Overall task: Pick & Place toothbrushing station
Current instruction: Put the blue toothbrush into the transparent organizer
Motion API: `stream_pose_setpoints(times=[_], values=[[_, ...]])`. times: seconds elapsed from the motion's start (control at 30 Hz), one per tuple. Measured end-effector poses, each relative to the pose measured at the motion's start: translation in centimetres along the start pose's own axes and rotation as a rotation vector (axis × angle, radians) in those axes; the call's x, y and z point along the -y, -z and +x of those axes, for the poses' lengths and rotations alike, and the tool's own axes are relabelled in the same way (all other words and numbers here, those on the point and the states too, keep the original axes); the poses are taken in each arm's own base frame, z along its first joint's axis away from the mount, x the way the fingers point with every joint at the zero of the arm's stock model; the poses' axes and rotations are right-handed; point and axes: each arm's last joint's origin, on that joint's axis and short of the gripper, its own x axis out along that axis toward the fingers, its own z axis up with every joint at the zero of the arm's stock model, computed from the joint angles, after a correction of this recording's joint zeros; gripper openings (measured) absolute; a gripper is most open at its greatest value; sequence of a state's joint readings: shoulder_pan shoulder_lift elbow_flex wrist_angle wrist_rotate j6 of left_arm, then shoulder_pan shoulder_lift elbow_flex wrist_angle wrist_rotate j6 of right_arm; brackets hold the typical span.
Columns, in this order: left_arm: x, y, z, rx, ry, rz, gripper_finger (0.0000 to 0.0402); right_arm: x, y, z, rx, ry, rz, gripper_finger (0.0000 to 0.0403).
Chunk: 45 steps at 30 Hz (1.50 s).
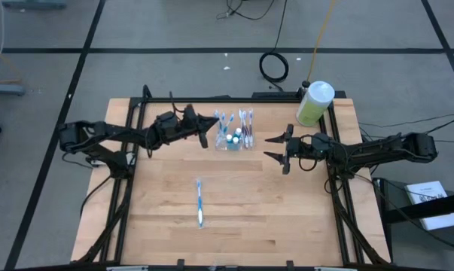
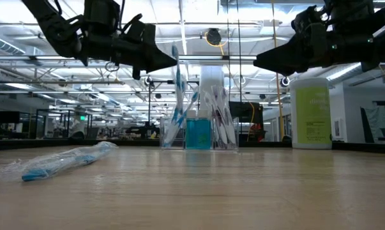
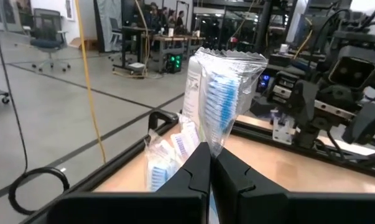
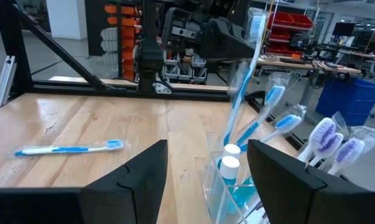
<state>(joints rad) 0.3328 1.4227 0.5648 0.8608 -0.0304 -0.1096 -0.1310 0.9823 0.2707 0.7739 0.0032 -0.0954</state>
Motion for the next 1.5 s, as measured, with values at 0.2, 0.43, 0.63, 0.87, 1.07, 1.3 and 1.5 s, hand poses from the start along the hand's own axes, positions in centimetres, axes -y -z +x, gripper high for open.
stream_pose_setpoints(times=[0.2, 0.43, 0.63, 0.87, 1.07, 1.3, 1.5], values=[[-0.1, 0.1, 0.0, -0.014, -0.025, -0.001, 0.0005, 0.0, 0.0, 0.0, -0.005, 0.0, -0.003, 0.0212], [-0.1, 0.6, 0.0, -0.059, -0.028, -0.029, 0.0005, 0.0, 0.1, 0.0, -0.005, 0.0, -0.003, 0.0212], [0.1, 0.7, -0.1, -0.07, -0.023, -0.028, 0.0003, 0.0, 0.0, 0.0, -0.005, 0.0, -0.003, 0.0212], [0.1, 0.8, -0.1, -0.077, -0.025, -0.047, 0.0004, 0.0, 0.0, 0.0, -0.005, 0.0, -0.003, 0.0212], [0.1, 1.0, -0.1, -0.098, -0.028, -0.045, 0.0003, 0.0, 0.0, 0.0, -0.005, 0.0, -0.003, 0.0212], [0.1, 1.0, -0.1, -0.098, -0.028, -0.046, 0.0003, 0.0, 0.0, 0.0, -0.005, 0.0, 0.001, 0.0212], [0.1, 1.0, -0.1, -0.098, -0.028, -0.047, 0.0003, 0.0, 0.0, 0.0, -0.004, 0.0, 0.001, 0.0212]])
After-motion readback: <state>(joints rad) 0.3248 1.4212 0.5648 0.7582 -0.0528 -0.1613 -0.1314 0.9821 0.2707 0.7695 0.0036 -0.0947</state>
